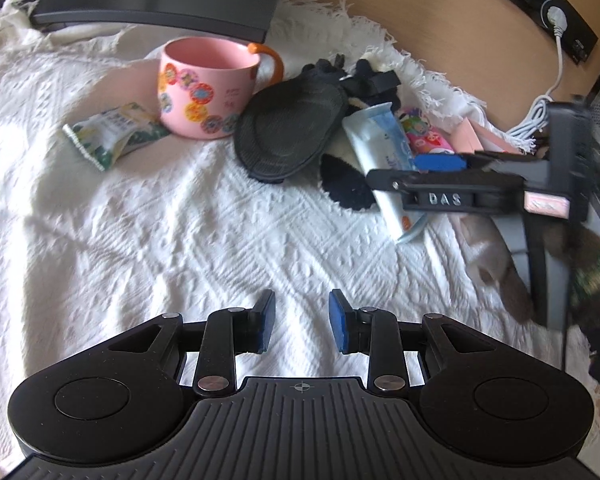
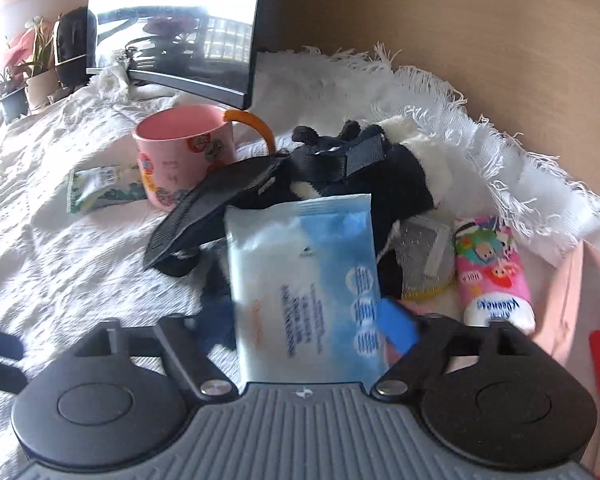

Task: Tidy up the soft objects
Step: 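Grasp the blue wet-wipes pack with the right gripper, then grasp the pink fabric rose with the left gripper while the right gripper holds the wipes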

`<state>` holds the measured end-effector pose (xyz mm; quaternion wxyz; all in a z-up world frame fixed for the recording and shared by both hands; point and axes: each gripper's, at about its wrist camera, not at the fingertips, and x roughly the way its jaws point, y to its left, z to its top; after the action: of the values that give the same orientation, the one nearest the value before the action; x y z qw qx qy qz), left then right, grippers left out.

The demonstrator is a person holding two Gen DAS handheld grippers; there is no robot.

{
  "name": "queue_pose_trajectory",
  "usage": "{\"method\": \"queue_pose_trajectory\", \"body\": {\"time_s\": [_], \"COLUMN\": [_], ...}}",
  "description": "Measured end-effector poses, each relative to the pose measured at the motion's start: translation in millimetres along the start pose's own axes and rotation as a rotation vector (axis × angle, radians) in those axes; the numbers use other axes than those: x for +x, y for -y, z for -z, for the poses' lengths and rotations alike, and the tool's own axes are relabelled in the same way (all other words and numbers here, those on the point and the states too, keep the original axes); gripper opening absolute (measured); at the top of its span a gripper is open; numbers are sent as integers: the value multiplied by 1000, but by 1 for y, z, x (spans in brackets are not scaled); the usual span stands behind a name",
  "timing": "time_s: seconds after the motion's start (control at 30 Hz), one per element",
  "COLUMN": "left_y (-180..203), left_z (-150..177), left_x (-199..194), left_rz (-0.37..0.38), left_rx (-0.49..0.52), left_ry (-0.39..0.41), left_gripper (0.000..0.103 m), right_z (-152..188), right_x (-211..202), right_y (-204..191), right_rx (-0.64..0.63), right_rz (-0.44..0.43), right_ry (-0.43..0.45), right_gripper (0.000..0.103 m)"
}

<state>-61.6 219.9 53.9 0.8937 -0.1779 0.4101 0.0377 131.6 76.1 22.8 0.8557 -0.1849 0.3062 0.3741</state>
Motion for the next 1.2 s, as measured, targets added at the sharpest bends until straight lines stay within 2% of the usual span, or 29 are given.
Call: {"method": "queue_pose_trajectory", "body": {"time_s": [0.1,0.17,0.23,0.37,0.53,0.63,0.7,0.87,1.0,1.13,1.2], "left_y": [-6,-7,-8,-3,24,57,85,143,171,181,184], "left_z": [3,3,-1,-15,-37,-50,-61,-84,-96,-104,-104], "left_x": [-6,-9,-10,-3,20,36,50,91,132,162,170], "left_rz": [-5,-5,-8,3,104,172,207,203,157,161,144], "left_rx": [-4,9,28,68,138,253,369,713,956,1087,1148], "left_ry": [7,22,44,68,62,71,91,135,52,-91,-97], "left_gripper": [32,32,32,32,32,32,32,32,33,35,36], "right_z": [-1,-1,1,17,52,78,95,127,139,148,151], "right_x": [12,8,-1,-49,-107,-129,-138,-159,-170,-174,-172], "right_y": [4,1,-1,-6,-15,-13,-9,10,14,17,20], "right_rx": [18,33,69,150,149,176,203,313,356,385,400], "right_rz": [-30,-10,2,9,121,212,269,327,352,365,376], "right_ry": [-39,-42,-56,-52,-97,-130,-154,-182,-181,-181,-183], "right_gripper": [86,79,78,77,77,77,77,78,78,78,78]}}
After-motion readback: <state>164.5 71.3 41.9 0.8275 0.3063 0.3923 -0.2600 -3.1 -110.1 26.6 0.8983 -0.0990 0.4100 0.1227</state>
